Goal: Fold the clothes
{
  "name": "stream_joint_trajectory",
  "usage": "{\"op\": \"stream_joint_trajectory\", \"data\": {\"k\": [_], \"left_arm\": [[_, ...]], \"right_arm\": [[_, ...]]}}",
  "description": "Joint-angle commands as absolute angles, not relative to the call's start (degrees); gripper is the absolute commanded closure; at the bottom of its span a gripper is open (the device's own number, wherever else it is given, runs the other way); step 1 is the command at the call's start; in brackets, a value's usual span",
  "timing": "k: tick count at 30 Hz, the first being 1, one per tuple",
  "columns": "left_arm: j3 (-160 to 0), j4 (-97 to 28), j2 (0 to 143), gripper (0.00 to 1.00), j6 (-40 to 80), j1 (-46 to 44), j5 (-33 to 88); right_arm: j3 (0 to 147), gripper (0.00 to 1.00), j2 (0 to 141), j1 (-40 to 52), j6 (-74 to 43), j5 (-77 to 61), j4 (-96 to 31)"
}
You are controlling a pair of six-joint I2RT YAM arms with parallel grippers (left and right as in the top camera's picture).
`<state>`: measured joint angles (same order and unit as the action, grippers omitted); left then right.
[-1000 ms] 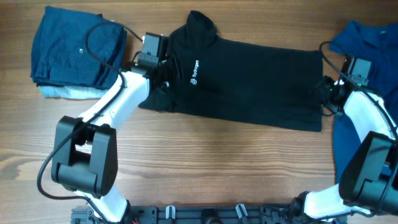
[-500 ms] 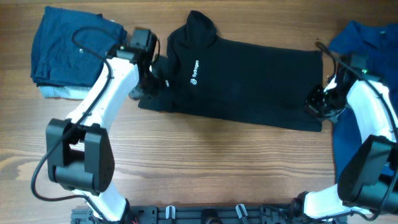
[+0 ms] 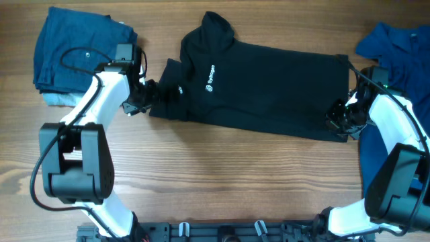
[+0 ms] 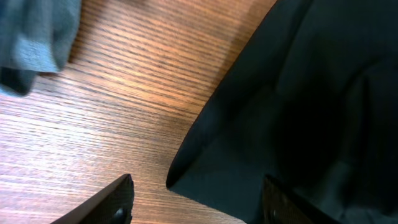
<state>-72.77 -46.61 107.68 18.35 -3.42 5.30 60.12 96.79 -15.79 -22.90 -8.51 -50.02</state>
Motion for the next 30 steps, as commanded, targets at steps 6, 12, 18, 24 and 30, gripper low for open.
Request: {"op": "stream_joint_trajectory", "data": {"k": [6, 12, 18, 24, 30], "left_arm": [[-71.4, -46.7, 113.7, 0.34, 17.2, -3.4, 11.4], [-71.5, -47.6, 113.7, 0.96, 17.3, -3.4, 11.0], [-73.5, -47.5, 113.5, 0.96, 17.3, -3.0, -0.6], [-74.8, -47.0, 113.5, 0.96, 17.3, -2.3, -2.0], [-74.8, -47.0, 113.5, 0.96, 17.3, -2.3, -2.0]], "right_arm": [[59.9, 0.79, 97.0, -15.7, -23.5, -7.3, -49.7], [59.9, 0.79, 97.0, -15.7, -23.5, -7.1, -49.7], [59.9, 0.79, 97.0, -15.7, -23.5, -5.5, -49.9], [59.9, 0.57, 97.0, -15.7, -25.7, 2.3, -50.9], [59.9, 0.48, 97.0, -15.7, -28.2, 7.8, -51.1]]}}
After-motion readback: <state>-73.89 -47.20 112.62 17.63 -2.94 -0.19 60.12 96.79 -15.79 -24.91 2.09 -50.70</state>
